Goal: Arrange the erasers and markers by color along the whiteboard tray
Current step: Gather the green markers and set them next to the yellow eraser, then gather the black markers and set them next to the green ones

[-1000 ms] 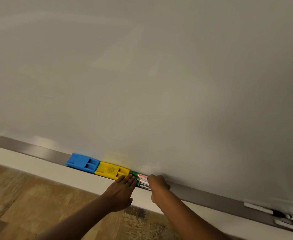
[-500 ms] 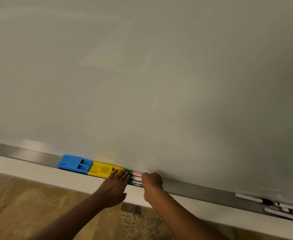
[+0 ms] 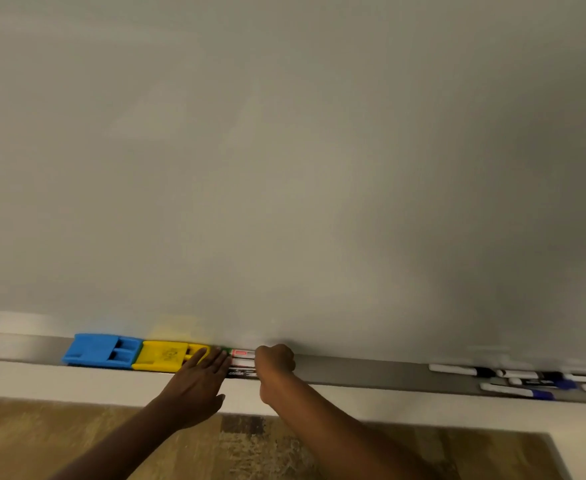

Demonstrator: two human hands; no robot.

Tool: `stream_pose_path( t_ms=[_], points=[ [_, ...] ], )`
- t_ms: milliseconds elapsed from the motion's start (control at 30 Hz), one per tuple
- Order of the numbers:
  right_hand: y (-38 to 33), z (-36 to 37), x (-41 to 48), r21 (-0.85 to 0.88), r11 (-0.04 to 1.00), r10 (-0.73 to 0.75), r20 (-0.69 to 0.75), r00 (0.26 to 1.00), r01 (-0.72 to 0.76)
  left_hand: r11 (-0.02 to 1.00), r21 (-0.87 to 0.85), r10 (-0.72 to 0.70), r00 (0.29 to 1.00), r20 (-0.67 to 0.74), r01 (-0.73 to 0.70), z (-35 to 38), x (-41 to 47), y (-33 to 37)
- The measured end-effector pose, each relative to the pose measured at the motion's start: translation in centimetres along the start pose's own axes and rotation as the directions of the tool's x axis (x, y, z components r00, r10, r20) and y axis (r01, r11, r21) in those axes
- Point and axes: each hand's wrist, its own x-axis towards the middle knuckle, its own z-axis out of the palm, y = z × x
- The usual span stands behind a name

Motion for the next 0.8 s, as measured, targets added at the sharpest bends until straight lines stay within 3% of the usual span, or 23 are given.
stream_pose_path(
  t_ms=[67,167,367,533,667,800],
  points=[
    [0.2,-0.6,-0.1,0.025,1.000,-0.010,-0.007,1.000,0.010,0.999,-0.001,0.053,0.998,-0.043,-0.053,-0.6,0.1,0.2],
    [0.5,-1.7,-0.1,0.057,0.998,-0.014,-0.023,1.000,0.015,0.987,0.075,0.157,0.950,-0.268,-0.142,-0.8,0.7,0.9],
    [1.7,-5.2,0.6,0.107,0.991,-0.073,-0.070,0.995,0.080,0.982,-0.073,0.119,0.873,-0.473,-0.174,-3.1,2.1,4.2],
    [3.7,-10.0,1.6,0.170,0.965,-0.179,-0.123,0.976,0.198,0.975,-0.089,0.132,0.855,-0.502,-0.203,-5.5,4.1,8.2],
    [6.0,-14.6,2.8,0.322,0.927,-0.152,-0.154,0.976,0.195,0.966,-0.091,0.171,0.865,-0.471,-0.241,-7.0,6.0,12.1],
    [8.6,-19.2,4.5,0.353,0.916,-0.125,-0.205,0.971,0.192,0.955,-0.059,0.232,0.859,-0.457,-0.290,-8.3,8.0,16.4]
  ],
)
